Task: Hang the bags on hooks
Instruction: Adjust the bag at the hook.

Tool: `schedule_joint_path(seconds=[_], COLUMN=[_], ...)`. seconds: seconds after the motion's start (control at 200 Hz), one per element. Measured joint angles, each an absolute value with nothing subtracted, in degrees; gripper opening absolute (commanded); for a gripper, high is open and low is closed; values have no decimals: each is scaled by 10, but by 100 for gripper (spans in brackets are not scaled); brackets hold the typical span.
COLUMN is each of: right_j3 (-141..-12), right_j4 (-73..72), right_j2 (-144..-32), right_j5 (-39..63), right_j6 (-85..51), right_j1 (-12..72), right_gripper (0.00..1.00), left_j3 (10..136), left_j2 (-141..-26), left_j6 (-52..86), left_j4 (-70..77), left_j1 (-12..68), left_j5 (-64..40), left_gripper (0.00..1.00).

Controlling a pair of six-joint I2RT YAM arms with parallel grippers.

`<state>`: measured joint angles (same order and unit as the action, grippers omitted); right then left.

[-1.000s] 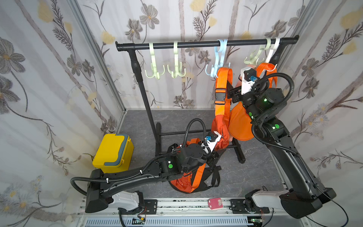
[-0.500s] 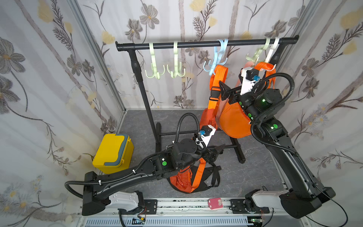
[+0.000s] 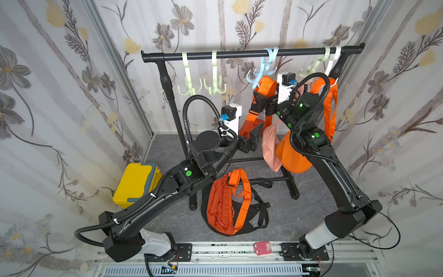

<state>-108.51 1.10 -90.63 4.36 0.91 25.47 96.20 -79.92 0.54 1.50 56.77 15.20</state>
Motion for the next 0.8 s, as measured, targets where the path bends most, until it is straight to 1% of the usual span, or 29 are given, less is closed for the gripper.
schedule_joint_path(seconds=[0.175,0.31,0.405,0.485,0.599,0.739,0.799], right_j3=[-1069,-1042,-1028,-1020,-1009,-1004,-1004], right_j4=[10,6,0,-7,-11,-13,-14], right_j2=[-898,-873,-857,-850,-845,-841,-841], right_j5=[47,48,51,55,57,57,57], right_j6=[2,0,0,0,0,1,1], right_j1=[255,255,255,255,255,254,250], right_gripper=[64,55,53,51,46,36,33], left_j3=[1091,1191,1278,1358,1448,1467,1465], left_j2=[-883,-960,-1021,-1071,-1130,-1151,-1152], left_j6=[-5,-18,-27,-31,-43,-48,-49], left_j4=[6,-13,-36,-57,-82,-94,-100], left_j1=[529,513,506,502,498,491,489], left_j5=[147,143,136,139,150,164,164], left_gripper=[78,76,73,65,46,30,26])
